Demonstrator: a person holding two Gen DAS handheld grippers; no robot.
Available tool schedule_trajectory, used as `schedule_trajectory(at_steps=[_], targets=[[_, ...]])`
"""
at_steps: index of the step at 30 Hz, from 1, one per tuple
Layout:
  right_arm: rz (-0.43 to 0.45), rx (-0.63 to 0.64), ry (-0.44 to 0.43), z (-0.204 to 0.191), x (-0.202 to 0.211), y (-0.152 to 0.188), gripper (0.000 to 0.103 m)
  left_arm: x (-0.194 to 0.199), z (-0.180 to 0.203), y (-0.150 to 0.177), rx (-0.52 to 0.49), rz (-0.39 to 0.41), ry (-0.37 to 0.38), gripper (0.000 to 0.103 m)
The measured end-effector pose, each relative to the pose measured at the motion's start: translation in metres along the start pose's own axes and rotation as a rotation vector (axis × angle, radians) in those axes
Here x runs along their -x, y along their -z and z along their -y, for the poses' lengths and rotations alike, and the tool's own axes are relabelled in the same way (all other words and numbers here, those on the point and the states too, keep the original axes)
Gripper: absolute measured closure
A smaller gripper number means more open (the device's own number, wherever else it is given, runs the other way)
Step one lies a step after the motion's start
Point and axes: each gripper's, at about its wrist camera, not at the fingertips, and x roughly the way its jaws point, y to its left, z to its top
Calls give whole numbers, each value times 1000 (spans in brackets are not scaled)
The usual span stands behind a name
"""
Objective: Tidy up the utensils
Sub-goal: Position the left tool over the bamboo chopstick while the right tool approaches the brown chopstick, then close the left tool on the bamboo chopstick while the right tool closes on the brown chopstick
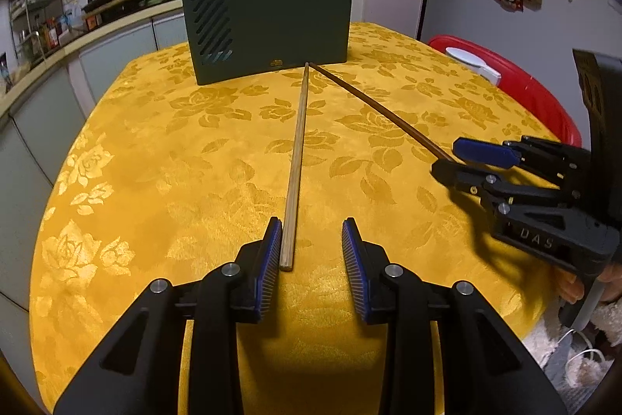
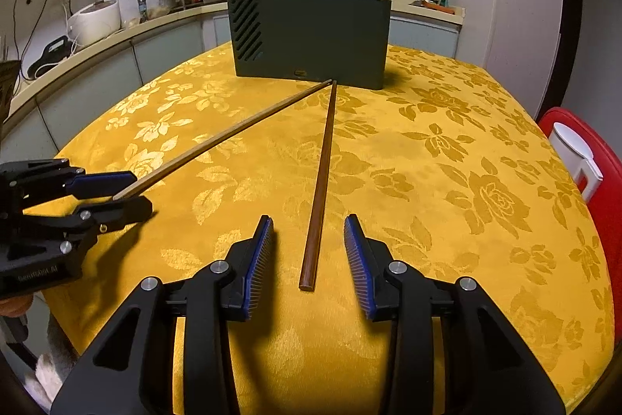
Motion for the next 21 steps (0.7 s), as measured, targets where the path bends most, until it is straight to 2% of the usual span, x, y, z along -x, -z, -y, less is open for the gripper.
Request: schedule_trajectory(at_steps=[4, 7, 10, 11, 14, 21], targets=[[2, 8, 5, -2, 0, 0, 80, 0, 0, 0, -3, 5, -6, 73], [7, 12, 16, -6, 1, 1, 83, 0, 1, 1, -9, 10, -17, 73], [3, 14, 10, -7, 1, 1, 89, 0, 3, 1, -19, 12, -13, 82], [2, 18, 7, -8, 1, 1, 92, 0, 4, 1, -21, 14, -11, 88], [2, 18, 3, -8, 1, 1, 93, -1, 4, 0, -24, 18, -20, 96], [-7, 20, 3, -8, 2, 0, 94, -1, 3, -2, -4, 14, -26, 97]])
